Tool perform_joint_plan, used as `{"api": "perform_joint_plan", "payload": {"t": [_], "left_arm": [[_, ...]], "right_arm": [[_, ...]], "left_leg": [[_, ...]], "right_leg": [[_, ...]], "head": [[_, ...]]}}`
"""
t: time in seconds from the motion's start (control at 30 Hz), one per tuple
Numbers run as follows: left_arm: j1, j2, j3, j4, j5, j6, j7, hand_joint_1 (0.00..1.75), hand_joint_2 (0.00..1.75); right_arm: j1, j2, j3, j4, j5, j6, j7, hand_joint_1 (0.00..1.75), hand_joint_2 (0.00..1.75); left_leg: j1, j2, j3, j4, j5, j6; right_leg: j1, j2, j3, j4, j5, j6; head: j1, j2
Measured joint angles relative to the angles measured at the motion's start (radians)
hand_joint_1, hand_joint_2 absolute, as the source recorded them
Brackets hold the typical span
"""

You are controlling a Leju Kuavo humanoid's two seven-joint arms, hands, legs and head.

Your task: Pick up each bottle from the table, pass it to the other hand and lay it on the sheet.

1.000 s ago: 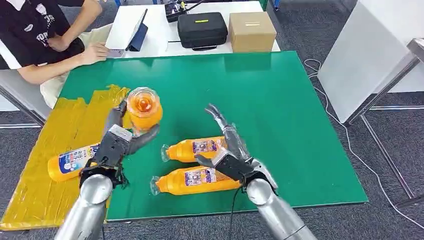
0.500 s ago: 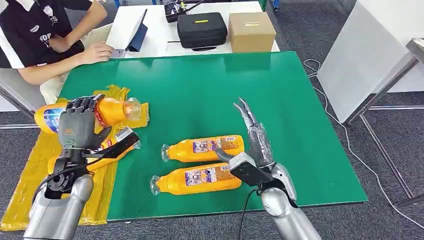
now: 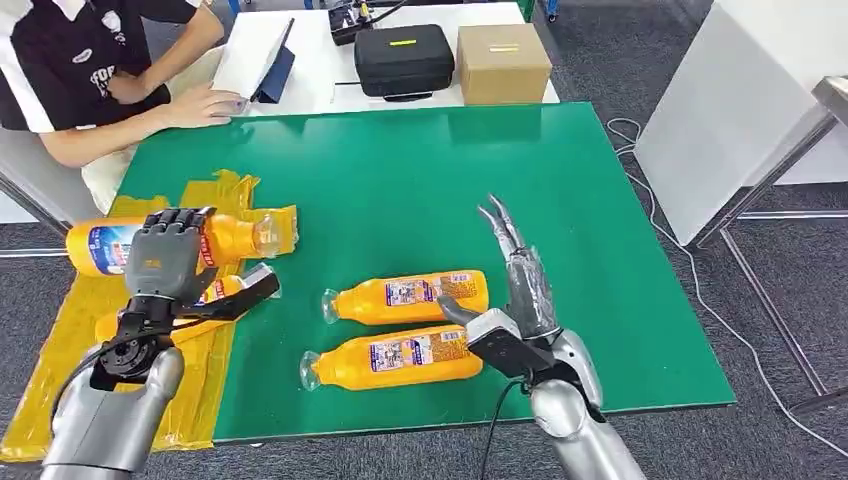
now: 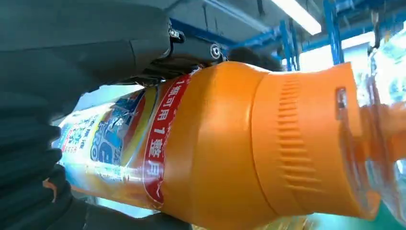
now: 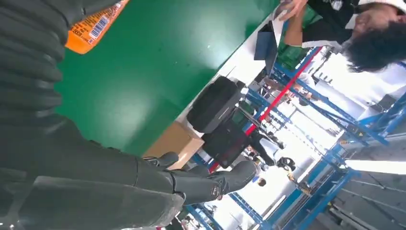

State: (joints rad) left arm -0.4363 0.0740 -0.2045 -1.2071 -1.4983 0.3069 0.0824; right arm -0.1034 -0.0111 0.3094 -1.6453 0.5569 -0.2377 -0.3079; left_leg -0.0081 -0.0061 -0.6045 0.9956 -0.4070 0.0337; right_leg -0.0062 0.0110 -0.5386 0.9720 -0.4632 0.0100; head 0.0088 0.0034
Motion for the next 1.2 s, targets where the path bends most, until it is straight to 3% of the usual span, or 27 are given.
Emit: {"api": "perform_joint_plan", "payload": {"t": [0.4,0.43,0.47,0.5,0.53,1.2], "left_arm": [[-0.126,0.009,0.022,0.285,-0.06,-0.258,0.053,1.75,1.75],[-0.14,0.011,0.027,0.307,-0.06,-0.263,0.054,1.52,1.75],[-0.15,0.013,0.031,0.323,-0.061,-0.267,0.054,0.75,1.75],[-0.159,0.013,0.033,0.337,-0.062,-0.268,0.056,0.26,1.75],[-0.164,0.014,0.036,0.349,-0.063,-0.269,0.06,0.0,1.75],[-0.172,0.011,0.044,0.371,-0.069,-0.292,0.081,0.0,1.75]], "right_arm": [[-0.078,0.029,0.005,0.015,0.022,0.046,0.038,0.0,1.75],[-0.08,0.03,0.008,0.017,0.023,0.046,0.041,0.0,1.75],[-0.08,0.032,0.01,0.018,0.025,0.046,0.044,0.0,1.75],[-0.08,0.032,0.01,0.018,0.027,0.046,0.047,0.0,1.75],[-0.08,0.033,0.011,0.018,0.03,0.046,0.048,0.0,1.75],[-0.082,0.044,0.011,0.023,0.045,0.074,0.076,0.0,1.75]], "left_leg": [[0.0,-0.003,0.002,0.0,0.001,-0.001],[0.0,-0.002,0.002,-0.001,0.001,-0.001],[0.0,-0.002,0.003,-0.001,0.0,-0.001],[0.0,-0.002,0.004,-0.001,0.0,-0.001],[0.0,-0.002,0.005,-0.001,0.0,-0.001],[0.0,-0.002,0.012,-0.001,0.0,-0.001]], "right_leg": [[0.0,-0.001,0.003,0.0,0.0,0.0],[0.0,0.0,0.003,0.0,0.0,0.0],[0.0,0.0,0.004,0.0,0.0,0.0],[0.0,0.0,0.005,0.0,0.0,0.0],[0.0,0.0,0.005,0.0,0.0,0.0],[0.0,0.0,0.012,0.0,0.0,0.0]], "head": [[0.0,0.0],[0.0,0.0],[0.0,0.0],[0.0,0.0],[0.0,0.0],[0.0,0.0]]}}
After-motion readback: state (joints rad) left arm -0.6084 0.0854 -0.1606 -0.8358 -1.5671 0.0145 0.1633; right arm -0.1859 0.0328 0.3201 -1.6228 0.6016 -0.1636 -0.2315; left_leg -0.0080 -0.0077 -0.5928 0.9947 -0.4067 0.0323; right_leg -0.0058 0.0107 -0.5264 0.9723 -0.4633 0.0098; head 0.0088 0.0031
